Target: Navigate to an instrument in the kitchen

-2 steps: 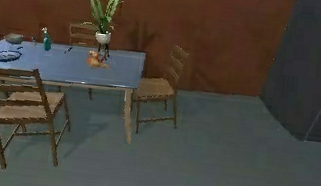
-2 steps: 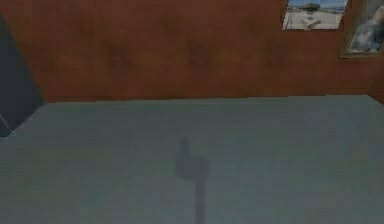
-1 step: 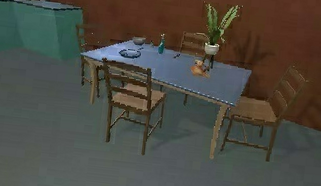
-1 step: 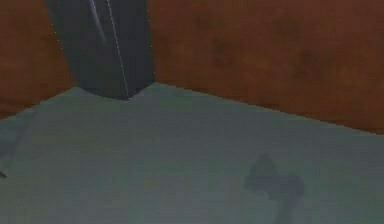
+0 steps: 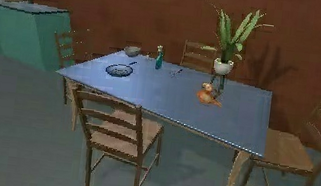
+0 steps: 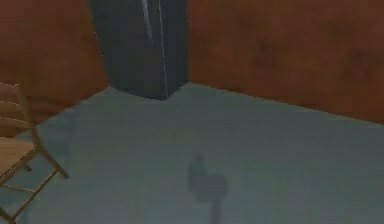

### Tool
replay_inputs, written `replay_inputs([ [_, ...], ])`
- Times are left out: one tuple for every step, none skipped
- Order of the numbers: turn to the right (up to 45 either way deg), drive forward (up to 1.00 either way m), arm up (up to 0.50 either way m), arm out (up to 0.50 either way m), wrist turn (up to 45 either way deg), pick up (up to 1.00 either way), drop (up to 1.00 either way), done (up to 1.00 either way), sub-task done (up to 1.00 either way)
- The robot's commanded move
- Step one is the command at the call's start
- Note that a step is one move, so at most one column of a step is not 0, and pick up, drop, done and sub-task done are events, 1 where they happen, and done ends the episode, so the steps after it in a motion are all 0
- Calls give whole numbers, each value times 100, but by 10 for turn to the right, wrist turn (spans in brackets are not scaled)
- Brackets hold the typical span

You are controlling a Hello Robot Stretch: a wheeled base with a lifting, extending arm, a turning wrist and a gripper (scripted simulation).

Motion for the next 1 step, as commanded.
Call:
replay_inputs([
  [-450, 0, 0, 0, 0, 0, 0, 0, 0],
])
